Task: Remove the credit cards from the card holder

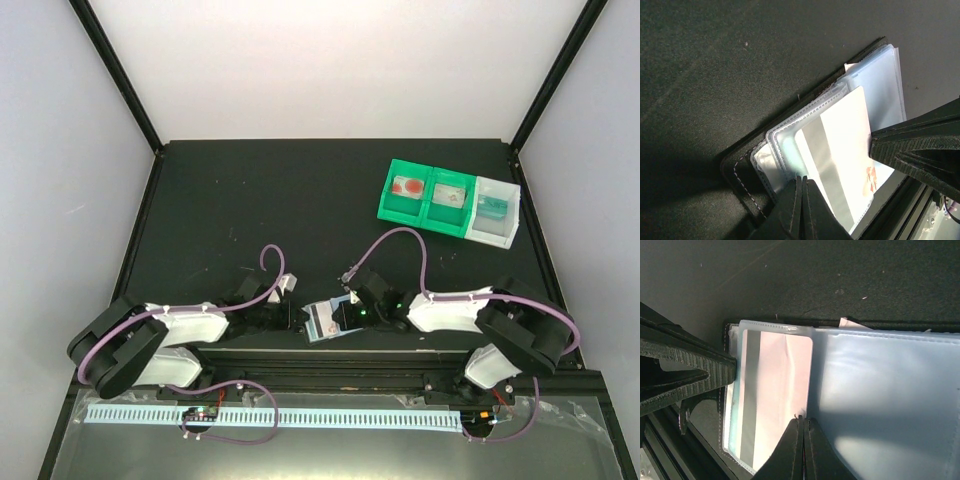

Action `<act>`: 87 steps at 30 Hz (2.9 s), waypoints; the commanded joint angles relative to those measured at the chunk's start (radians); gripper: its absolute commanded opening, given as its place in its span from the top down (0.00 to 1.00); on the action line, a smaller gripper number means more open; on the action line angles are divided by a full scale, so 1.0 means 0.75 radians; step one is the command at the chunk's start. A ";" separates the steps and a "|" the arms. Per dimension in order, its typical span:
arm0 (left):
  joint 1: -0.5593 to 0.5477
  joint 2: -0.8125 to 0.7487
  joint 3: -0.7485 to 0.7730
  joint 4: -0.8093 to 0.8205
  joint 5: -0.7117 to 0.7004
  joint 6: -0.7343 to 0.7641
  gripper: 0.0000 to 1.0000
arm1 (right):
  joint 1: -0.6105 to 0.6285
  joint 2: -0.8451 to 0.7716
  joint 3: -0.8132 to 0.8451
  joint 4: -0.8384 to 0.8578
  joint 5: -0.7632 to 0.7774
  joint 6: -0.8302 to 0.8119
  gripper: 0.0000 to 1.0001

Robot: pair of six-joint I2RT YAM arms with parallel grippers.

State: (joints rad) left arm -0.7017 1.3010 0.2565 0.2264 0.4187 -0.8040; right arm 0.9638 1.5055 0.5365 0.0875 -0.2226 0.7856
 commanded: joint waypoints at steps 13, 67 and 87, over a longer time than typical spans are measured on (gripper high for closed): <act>-0.008 0.077 -0.010 -0.051 -0.083 0.052 0.98 | -0.066 -0.065 -0.121 0.085 -0.042 0.000 0.99; -0.008 -0.312 0.053 -0.261 -0.066 -0.051 0.60 | -0.072 -0.405 -0.106 -0.135 0.103 -0.282 0.99; 0.002 -1.020 -0.101 -0.176 -0.050 -0.950 0.27 | 0.144 -0.710 -0.141 -0.003 0.385 -0.993 0.99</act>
State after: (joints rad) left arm -0.7021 0.5999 0.1982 0.0391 0.3962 -1.3357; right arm 1.0241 0.9905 0.4480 0.0414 -0.0185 0.1909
